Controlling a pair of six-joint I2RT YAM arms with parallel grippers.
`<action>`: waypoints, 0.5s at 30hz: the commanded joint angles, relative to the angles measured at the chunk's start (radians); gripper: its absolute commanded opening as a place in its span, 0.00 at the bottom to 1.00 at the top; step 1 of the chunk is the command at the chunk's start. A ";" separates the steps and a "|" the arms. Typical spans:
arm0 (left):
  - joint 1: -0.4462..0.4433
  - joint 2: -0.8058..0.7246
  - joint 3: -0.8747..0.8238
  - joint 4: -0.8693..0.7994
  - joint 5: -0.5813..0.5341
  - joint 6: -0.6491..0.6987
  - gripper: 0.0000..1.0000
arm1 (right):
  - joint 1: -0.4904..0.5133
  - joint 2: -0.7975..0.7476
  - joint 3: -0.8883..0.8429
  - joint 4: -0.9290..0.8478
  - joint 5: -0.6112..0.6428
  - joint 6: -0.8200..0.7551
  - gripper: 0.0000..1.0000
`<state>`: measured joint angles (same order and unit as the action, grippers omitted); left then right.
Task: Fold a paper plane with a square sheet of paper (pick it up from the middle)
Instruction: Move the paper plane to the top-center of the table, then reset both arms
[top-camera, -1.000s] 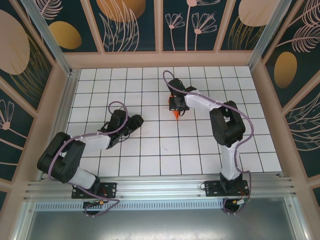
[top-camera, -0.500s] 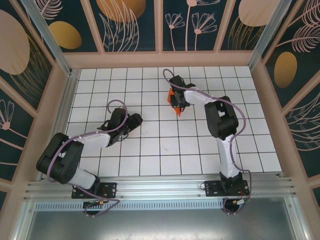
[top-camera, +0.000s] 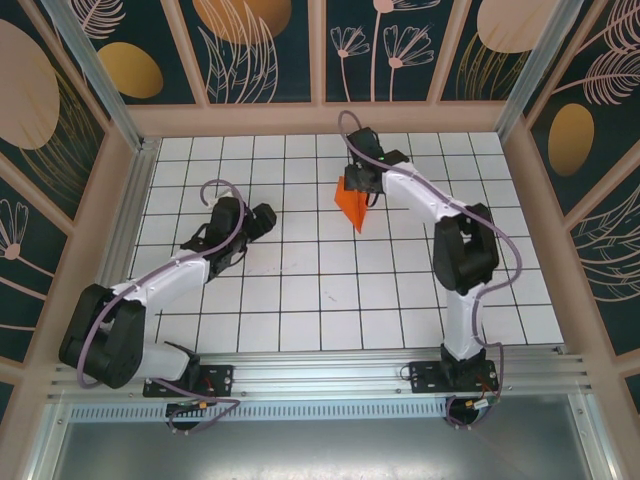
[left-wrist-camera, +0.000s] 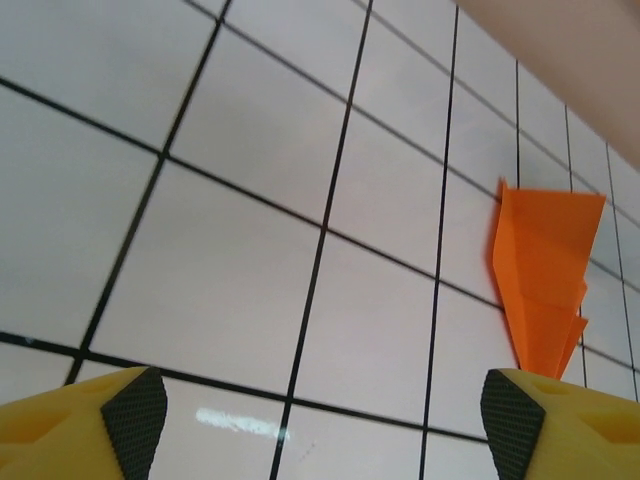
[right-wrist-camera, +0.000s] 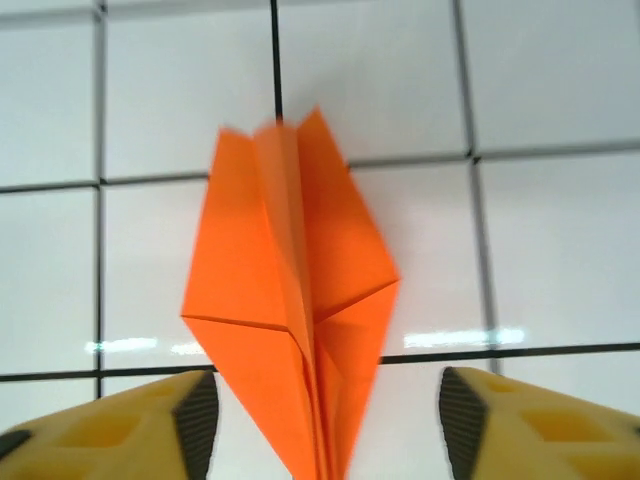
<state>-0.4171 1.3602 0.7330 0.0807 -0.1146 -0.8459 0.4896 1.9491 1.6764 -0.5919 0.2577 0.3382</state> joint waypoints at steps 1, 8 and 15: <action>0.031 -0.059 0.053 -0.088 -0.151 0.103 0.90 | -0.027 -0.225 -0.094 0.082 0.136 0.023 0.77; 0.082 -0.155 0.053 -0.072 -0.451 0.280 0.99 | -0.185 -0.591 -0.494 0.411 0.263 0.004 0.99; 0.201 -0.266 -0.089 0.060 -0.573 0.359 0.98 | -0.404 -0.822 -0.894 0.674 0.271 0.049 0.99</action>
<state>-0.2512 1.1301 0.7055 0.0795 -0.5751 -0.5636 0.1349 1.2018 0.9081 -0.0792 0.4995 0.3576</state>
